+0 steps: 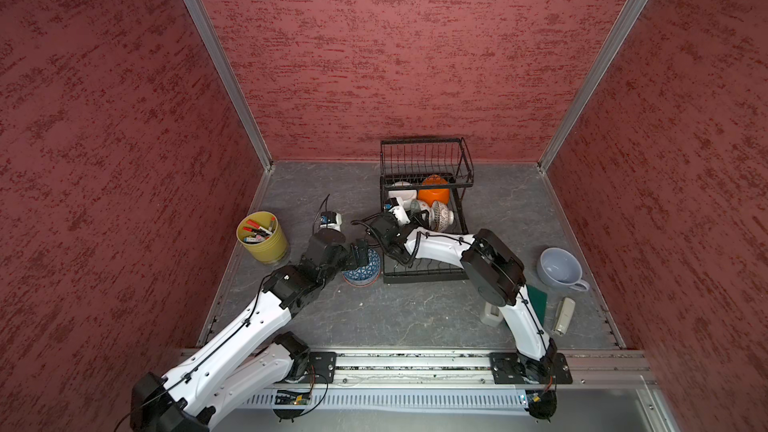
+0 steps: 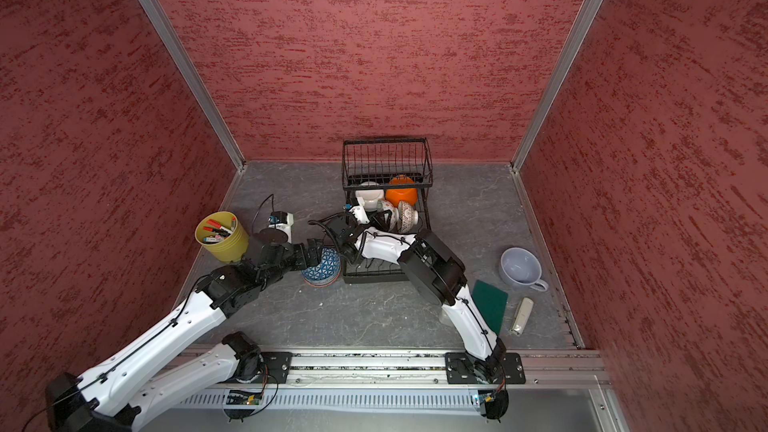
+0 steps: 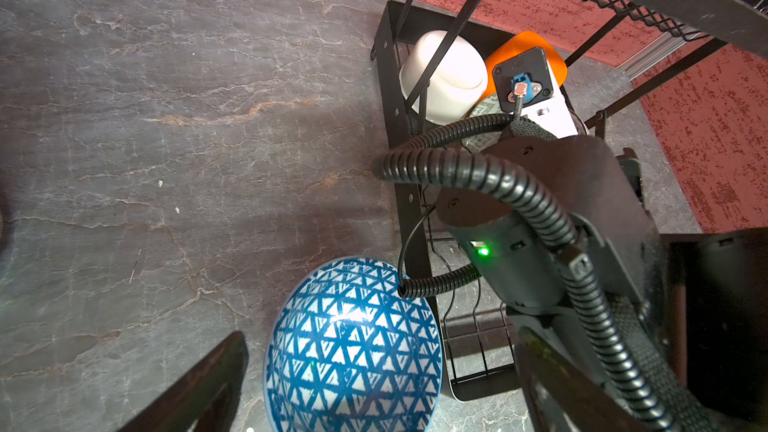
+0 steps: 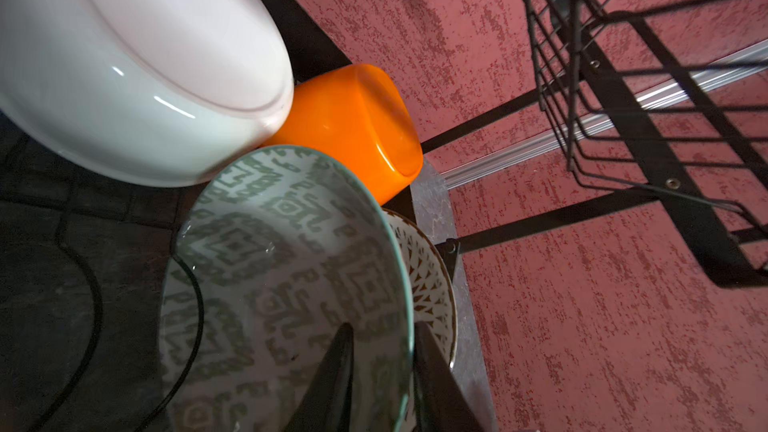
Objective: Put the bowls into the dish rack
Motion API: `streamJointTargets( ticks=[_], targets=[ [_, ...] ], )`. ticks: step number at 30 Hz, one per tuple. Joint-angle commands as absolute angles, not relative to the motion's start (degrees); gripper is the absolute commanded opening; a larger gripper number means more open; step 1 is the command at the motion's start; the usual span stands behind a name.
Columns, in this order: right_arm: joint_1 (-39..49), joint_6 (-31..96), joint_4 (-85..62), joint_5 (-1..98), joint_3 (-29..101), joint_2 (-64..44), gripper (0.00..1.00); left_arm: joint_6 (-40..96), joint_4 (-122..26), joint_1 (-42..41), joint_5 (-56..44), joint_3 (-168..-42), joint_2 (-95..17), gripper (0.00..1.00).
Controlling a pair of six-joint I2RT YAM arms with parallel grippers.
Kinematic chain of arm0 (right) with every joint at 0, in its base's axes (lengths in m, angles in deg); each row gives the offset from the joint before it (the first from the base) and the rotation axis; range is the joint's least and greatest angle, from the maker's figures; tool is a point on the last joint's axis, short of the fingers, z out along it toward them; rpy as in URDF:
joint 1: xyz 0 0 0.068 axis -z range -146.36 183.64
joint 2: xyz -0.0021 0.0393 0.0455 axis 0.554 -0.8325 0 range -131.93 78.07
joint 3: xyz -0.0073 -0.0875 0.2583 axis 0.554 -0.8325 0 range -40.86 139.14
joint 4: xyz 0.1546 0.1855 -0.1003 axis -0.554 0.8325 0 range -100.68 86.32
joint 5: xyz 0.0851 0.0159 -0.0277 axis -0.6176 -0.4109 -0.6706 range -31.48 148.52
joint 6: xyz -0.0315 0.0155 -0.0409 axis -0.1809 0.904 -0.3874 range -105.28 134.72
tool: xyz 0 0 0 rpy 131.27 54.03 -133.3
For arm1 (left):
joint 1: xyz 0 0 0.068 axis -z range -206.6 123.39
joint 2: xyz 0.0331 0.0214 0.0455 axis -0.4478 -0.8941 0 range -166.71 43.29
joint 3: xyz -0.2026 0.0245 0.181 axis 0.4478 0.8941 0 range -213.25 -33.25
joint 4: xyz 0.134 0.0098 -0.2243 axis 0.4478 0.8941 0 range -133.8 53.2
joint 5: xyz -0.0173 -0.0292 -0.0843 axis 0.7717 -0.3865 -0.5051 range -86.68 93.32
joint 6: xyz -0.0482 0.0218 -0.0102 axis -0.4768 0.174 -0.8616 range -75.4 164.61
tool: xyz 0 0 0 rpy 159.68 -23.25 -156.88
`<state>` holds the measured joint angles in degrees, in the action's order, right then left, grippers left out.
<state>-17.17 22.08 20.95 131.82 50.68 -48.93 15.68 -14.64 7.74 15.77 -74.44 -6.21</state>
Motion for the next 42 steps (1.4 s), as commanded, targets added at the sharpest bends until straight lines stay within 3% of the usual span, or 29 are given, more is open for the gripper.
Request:
streamJointTargets(
  ticks=[1,13,30,42],
  targets=[
    [-17.2,23.6,22.0,128.1,52.0,-49.8,0.29,15.3,-13.9,7.3,16.4,-74.5,-5.6,1.0],
    [-17.1,24.3,21.6,123.9,51.4,-47.2,0.47,15.0,-13.1,7.3,16.6,-74.6,-5.2,0.99],
    [-16.4,24.6,19.8,117.3,50.0,-42.4,0.87,15.6,-12.1,7.2,17.2,-75.9,-6.0,1.0],
    [-15.5,27.3,17.0,105.5,43.6,-34.2,0.9,15.2,-9.5,6.8,18.1,-77.8,-7.7,1.0]
  ],
)
